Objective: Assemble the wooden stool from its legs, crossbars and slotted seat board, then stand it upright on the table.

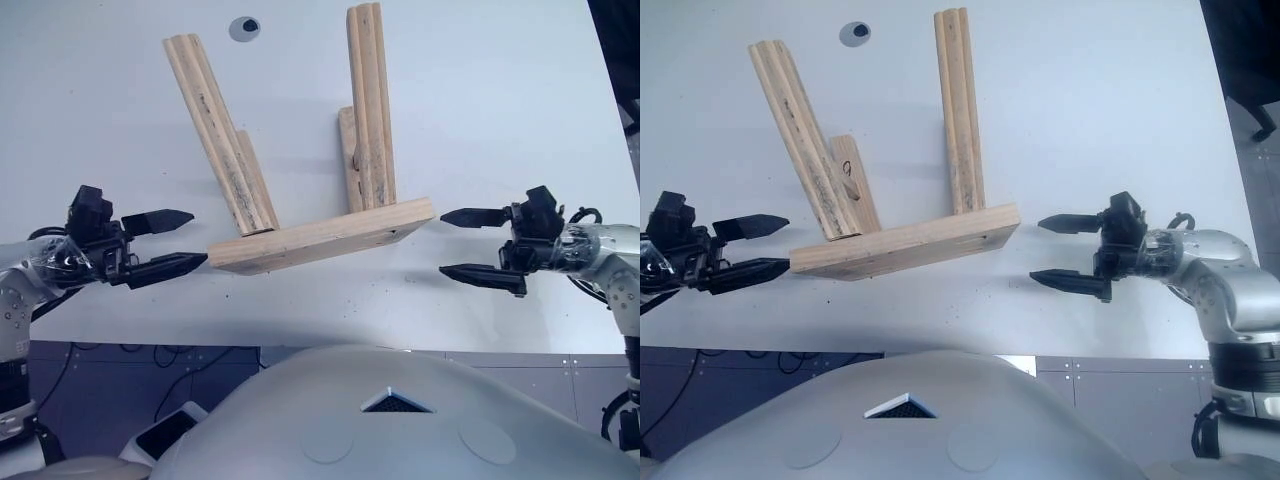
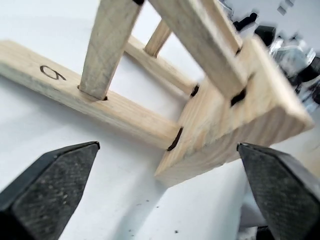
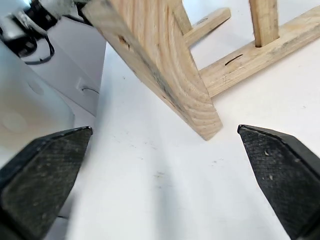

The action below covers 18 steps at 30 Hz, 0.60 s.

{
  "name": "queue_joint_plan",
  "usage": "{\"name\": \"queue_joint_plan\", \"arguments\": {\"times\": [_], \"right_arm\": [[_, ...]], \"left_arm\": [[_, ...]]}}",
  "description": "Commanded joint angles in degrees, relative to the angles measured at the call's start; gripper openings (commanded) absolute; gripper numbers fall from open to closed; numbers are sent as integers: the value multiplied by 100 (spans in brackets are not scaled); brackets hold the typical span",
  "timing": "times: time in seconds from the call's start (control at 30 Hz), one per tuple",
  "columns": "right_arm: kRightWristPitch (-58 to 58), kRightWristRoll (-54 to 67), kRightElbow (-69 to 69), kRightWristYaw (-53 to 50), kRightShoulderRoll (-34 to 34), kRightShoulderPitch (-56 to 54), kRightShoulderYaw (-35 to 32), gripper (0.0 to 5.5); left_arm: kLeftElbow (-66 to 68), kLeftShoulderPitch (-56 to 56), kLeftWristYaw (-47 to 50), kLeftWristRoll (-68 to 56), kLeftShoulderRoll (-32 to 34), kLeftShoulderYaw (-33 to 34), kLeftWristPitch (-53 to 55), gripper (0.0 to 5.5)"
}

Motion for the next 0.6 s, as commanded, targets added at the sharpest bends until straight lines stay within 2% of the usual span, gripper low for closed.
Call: {"name": "queue_joint_plan", "arguments": {"times": [0.03,0.1,0.2,0.4,0.6], "right_arm": [[-797,-450,460,64,392,-447,286,537],[-1006,-562,614,149,480,-568,414,537],[-1293,-733,807,244,593,-719,627,485],[-1532,-912,1248,313,870,-1154,924,363],[-1777,-1032,1421,358,1035,-1327,1067,272]], "left_arm": [[-336,341,-38,460,-240,-323,-924,507],[-339,323,-7,453,-292,-384,-1039,507],[-354,61,236,366,-500,-522,-1047,510],[-439,111,296,460,-639,-1019,-1141,405],[7,-214,470,815,-687,-1152,-1629,325]]}}
